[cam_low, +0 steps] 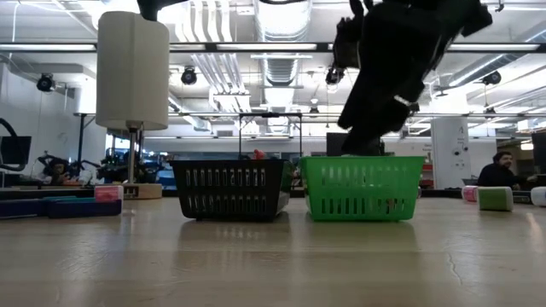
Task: Pick & Place Office items
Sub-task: Put the purple charger adapter into the green basket
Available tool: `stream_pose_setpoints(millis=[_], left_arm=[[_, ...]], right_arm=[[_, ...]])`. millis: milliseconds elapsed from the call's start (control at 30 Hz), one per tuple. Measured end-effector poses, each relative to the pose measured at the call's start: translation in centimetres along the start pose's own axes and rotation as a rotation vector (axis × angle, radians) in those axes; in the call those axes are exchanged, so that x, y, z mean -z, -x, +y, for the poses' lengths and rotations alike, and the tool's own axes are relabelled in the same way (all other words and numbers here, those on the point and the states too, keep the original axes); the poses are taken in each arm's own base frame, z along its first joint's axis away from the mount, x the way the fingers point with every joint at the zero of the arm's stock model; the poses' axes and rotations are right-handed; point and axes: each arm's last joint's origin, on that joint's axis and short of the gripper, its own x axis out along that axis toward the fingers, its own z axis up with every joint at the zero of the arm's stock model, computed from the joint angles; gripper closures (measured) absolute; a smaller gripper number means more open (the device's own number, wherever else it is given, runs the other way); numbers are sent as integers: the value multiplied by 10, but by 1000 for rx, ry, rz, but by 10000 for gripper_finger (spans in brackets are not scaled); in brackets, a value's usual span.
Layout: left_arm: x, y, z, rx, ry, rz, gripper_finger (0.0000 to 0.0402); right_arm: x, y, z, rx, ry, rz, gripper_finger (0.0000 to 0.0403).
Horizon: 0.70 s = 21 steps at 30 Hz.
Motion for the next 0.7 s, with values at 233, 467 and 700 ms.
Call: stream_pose_setpoints(millis=[233, 467, 700], left_arm=[[0, 0, 0, 0, -2, 3, 117], [1, 0, 0, 0, -5, 7, 117], [1, 0, 0, 0, -7, 10, 117]], right_arm=[[-21, 43, -3, 170, 40, 99, 70], [-39, 114, -11, 462, -15, 78, 78], [-49, 164, -32, 562, -175, 30, 78]])
